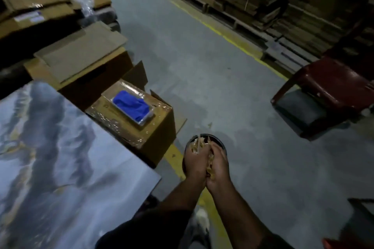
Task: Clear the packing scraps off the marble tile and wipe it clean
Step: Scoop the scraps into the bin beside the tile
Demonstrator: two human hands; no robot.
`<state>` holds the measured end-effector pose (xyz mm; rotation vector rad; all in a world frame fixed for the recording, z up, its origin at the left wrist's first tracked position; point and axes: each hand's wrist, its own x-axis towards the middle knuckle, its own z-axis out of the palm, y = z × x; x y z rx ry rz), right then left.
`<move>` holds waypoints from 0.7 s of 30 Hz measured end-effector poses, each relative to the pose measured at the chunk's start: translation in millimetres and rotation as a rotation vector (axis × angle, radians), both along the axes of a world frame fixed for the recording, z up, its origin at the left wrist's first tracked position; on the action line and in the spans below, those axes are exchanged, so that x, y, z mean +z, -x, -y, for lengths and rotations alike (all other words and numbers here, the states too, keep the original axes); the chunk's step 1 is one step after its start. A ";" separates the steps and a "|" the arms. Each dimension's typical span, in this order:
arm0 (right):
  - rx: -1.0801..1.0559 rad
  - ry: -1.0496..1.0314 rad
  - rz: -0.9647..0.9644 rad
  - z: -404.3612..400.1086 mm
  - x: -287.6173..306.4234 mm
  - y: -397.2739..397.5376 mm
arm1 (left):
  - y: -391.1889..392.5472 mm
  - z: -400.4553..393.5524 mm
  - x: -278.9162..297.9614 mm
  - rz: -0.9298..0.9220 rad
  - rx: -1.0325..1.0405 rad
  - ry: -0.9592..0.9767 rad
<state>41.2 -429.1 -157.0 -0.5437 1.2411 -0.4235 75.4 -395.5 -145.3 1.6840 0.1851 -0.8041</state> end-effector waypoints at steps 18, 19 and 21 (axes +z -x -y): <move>0.030 -0.450 0.068 130.5 -298.3 -32.8 | -50.0 110.0 -283.3 -0.505 0.160 0.039; 0.027 -0.451 0.064 132.9 -304.0 -32.4 | -54.4 110.3 -288.8 -0.532 0.135 0.060; 0.013 -0.470 0.082 136.2 -310.0 -31.7 | -61.1 110.2 -297.4 -0.571 0.103 0.066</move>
